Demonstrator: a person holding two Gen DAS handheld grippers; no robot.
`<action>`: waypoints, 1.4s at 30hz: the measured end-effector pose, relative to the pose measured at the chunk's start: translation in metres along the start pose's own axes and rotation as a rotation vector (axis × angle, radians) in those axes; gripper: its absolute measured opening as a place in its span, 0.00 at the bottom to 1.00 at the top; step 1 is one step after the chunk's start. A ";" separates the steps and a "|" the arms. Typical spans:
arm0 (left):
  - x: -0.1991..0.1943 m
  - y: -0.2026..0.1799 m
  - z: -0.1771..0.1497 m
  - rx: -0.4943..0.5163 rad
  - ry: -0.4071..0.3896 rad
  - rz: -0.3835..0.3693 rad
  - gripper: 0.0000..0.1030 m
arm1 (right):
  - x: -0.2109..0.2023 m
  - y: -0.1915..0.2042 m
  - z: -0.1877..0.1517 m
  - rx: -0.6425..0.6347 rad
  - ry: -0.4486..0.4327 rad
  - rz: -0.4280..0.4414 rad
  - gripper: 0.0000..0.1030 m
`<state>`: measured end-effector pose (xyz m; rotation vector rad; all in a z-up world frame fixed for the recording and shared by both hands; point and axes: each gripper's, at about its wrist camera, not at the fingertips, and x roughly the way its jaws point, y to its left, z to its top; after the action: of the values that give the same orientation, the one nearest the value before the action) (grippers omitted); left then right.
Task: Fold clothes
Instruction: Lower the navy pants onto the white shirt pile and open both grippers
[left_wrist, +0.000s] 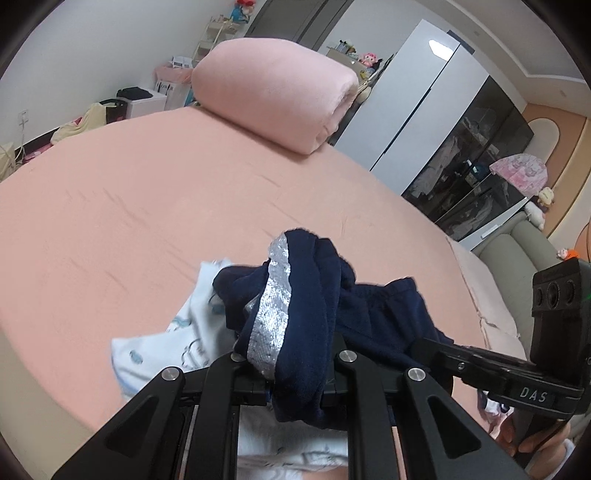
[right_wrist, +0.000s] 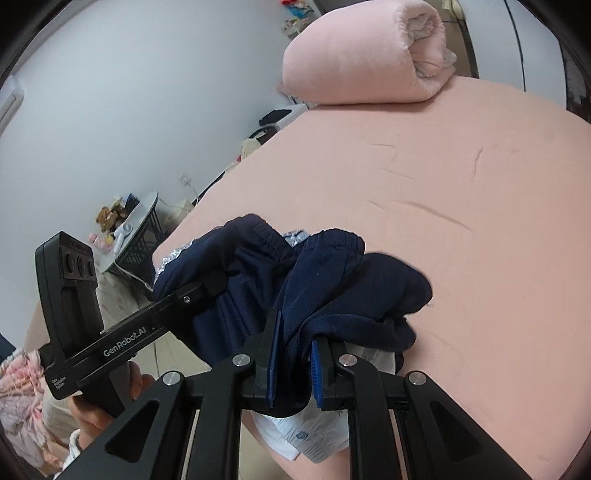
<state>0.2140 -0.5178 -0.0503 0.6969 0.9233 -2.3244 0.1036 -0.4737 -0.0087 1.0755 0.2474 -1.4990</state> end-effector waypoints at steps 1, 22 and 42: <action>0.001 0.001 -0.002 0.001 0.005 0.004 0.13 | 0.002 -0.001 -0.002 -0.001 0.007 0.000 0.13; -0.006 0.073 -0.026 -0.429 0.067 -0.012 0.68 | 0.005 -0.067 -0.032 0.151 0.067 -0.039 0.13; -0.061 0.034 -0.053 -0.196 0.055 0.179 0.81 | -0.036 -0.046 -0.052 0.136 0.056 0.055 0.75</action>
<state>0.2939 -0.4825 -0.0603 0.7329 1.0514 -2.0365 0.0828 -0.4008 -0.0304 1.2252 0.1550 -1.4537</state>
